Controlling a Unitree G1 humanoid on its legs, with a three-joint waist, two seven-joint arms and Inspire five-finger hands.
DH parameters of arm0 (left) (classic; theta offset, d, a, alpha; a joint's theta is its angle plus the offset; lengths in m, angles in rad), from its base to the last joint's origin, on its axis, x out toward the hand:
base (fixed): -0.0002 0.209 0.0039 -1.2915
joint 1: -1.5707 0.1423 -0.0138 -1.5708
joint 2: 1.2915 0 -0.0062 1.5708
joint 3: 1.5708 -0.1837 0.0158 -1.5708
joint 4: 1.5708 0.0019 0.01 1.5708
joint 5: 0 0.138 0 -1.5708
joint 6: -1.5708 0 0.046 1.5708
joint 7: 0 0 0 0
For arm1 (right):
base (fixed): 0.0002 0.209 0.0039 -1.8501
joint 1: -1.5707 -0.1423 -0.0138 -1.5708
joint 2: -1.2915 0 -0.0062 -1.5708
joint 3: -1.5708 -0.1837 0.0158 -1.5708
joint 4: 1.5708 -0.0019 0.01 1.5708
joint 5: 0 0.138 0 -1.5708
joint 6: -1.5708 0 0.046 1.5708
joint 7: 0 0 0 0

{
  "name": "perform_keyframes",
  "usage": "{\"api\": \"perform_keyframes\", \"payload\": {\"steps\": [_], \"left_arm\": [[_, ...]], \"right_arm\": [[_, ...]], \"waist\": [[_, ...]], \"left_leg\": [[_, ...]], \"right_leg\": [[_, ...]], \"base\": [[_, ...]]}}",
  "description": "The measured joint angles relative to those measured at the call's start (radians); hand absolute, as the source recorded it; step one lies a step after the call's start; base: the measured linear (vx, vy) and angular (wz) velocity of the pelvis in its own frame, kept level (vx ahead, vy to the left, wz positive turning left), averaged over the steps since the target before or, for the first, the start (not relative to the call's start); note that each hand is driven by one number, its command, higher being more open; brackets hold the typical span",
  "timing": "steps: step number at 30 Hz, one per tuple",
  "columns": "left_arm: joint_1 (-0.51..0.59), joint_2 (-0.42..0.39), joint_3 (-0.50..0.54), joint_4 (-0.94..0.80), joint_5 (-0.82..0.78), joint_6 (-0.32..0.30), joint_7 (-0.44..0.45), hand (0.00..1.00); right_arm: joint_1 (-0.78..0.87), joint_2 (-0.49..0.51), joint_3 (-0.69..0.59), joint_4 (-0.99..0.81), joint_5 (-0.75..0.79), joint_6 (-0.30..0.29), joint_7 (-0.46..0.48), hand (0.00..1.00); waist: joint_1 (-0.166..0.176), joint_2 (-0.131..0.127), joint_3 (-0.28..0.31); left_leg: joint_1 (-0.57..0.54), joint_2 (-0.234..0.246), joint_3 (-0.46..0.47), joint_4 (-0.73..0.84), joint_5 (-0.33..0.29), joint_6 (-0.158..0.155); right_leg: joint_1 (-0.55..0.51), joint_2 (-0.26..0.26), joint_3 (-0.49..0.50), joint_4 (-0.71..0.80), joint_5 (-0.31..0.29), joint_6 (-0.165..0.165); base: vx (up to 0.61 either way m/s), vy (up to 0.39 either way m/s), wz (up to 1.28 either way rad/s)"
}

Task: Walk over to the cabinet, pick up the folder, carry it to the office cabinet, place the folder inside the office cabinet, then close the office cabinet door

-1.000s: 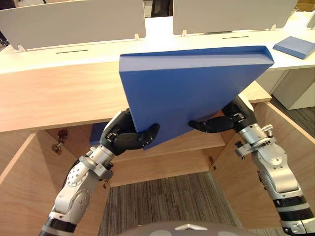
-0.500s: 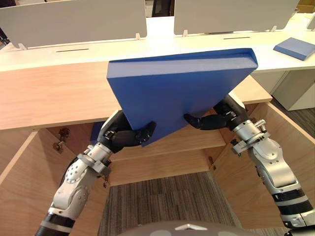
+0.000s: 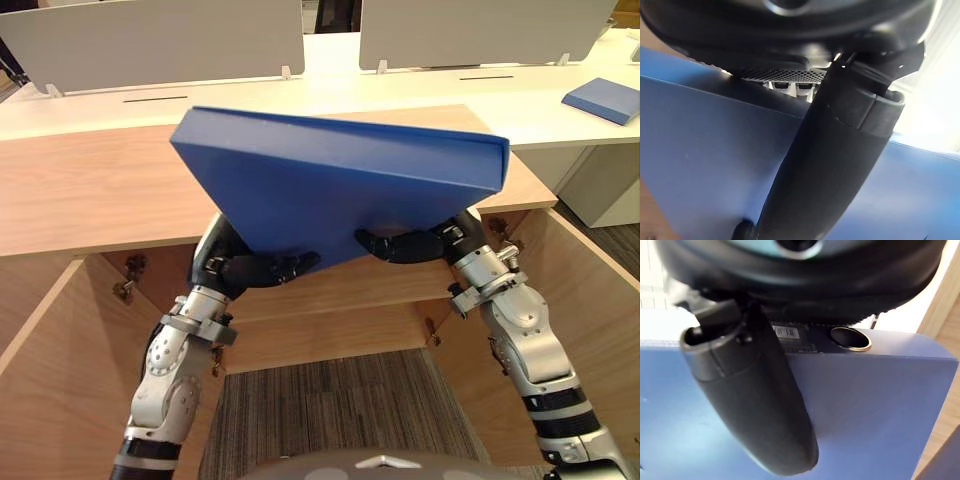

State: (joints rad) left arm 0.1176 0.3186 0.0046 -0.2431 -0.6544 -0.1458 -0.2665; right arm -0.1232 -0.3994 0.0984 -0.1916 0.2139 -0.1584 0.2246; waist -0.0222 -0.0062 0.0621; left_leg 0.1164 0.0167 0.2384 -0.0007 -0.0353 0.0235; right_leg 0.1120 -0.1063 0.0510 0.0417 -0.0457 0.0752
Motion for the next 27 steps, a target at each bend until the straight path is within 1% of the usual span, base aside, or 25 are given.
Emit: {"api": "perform_keyframes", "payload": {"steps": [2, 5, 8, 12, 14, 16, 18, 22, 24, 27], "left_arm": [[0.021, -0.048, 0.035, -0.045, 0.023, -0.024, 0.028, 1.00], [0.035, -0.092, 0.069, -0.069, 0.044, -0.034, 0.051, 1.00], [0.064, -0.154, 0.137, -0.079, 0.078, -0.051, 0.094, 1.00], [0.118, -0.254, 0.265, -0.088, 0.122, -0.075, 0.183, 1.00], [0.135, -0.278, 0.296, -0.088, 0.152, -0.080, 0.216, 1.00], [0.171, -0.320, 0.332, -0.086, 0.187, -0.086, 0.253, 1.00], [0.196, -0.342, 0.347, -0.077, 0.196, -0.086, 0.272, 1.00], [0.230, -0.376, 0.366, 0.011, 0.198, -0.084, 0.289, 1.00], [0.237, -0.380, 0.366, 0.057, 0.216, -0.082, 0.290, 1.00], [0.252, -0.383, 0.365, 0.151, 0.239, -0.068, 0.290, 1.00]], "right_arm": [[0.002, 0.037, -0.002, -0.032, -0.015, 0.000, -0.016, 0.00], [0.005, 0.070, -0.015, -0.060, -0.016, -0.003, -0.034, 0.00], [0.019, 0.127, -0.050, -0.085, -0.016, -0.014, -0.049, 0.00], [0.063, 0.192, -0.082, -0.127, -0.015, -0.020, -0.070, 0.00], [0.073, 0.207, -0.083, -0.130, -0.015, -0.020, -0.075, 0.00], [0.106, 0.227, -0.081, -0.140, -0.014, -0.020, -0.076, 0.00], [0.126, 0.241, -0.080, -0.140, -0.014, -0.020, -0.075, 0.00], [0.166, 0.253, -0.077, -0.140, -0.012, -0.020, -0.070, 0.00], [0.180, 0.258, -0.075, -0.140, -0.005, -0.019, -0.062, 0.00], [0.201, 0.258, -0.038, -0.140, 0.048, -0.017, -0.055, 0.00]], "waist": [[0.002, 0.000, 0.000], [0.007, 0.000, 0.000], [0.011, 0.001, 0.000], [0.016, 0.001, 0.000], [0.016, 0.001, 0.000], [0.019, 0.001, 0.000], [0.019, 0.001, 0.000], [0.020, 0.001, 0.000], [0.021, 0.000, 0.000], [0.020, 0.000, 0.000]], "left_leg": [[0.000, -0.001, -0.004, -0.009, 0.006, 0.000], [0.000, -0.002, -0.013, -0.013, 0.011, 0.000], [0.002, -0.004, -0.032, -0.017, 0.014, 0.000], [0.003, -0.008, -0.048, -0.036, 0.026, -0.001], [0.004, -0.009, -0.052, -0.041, 0.030, 0.000], [0.004, -0.010, -0.057, -0.048, 0.034, 0.000], [0.005, -0.010, -0.059, -0.048, 0.034, 0.000], [0.015, -0.019, -0.076, -0.063, 0.042, 0.001], [0.019, -0.020, -0.081, -0.080, 0.052, -0.002], [0.021, -0.020, -0.082, -0.086, 0.056, -0.003]], "right_leg": [[0.000, 0.000, -0.006, -0.001, 0.000, 0.000], [0.004, 0.000, -0.016, -0.002, -0.001, 0.000], [0.012, -0.002, -0.030, -0.006, -0.003, 0.001], [0.015, -0.004, -0.050, -0.010, -0.005, 0.001], [0.015, -0.004, -0.054, -0.010, -0.005, 0.001], [0.015, -0.005, -0.059, -0.010, -0.005, 0.001], [0.017, -0.005, -0.064, -0.010, -0.006, 0.002], [0.031, -0.014, -0.078, -0.010, -0.020, 0.011], [0.029, -0.014, -0.082, -0.011, -0.023, 0.011], [0.029, -0.013, -0.083, -0.013, -0.024, 0.011]], "base": [[0.00, -0.010, 0.06], [0.00, -0.011, 0.12], [-0.01, -0.012, 0.17], [0.00, -0.014, 0.11], [0.00, -0.008, 0.09], [0.00, -0.007, 0.08], [-0.01, -0.008, 0.06], [-0.02, -0.014, 0.12], [-0.03, -0.019, 0.08], [0.00, 0.000, 0.00]]}}
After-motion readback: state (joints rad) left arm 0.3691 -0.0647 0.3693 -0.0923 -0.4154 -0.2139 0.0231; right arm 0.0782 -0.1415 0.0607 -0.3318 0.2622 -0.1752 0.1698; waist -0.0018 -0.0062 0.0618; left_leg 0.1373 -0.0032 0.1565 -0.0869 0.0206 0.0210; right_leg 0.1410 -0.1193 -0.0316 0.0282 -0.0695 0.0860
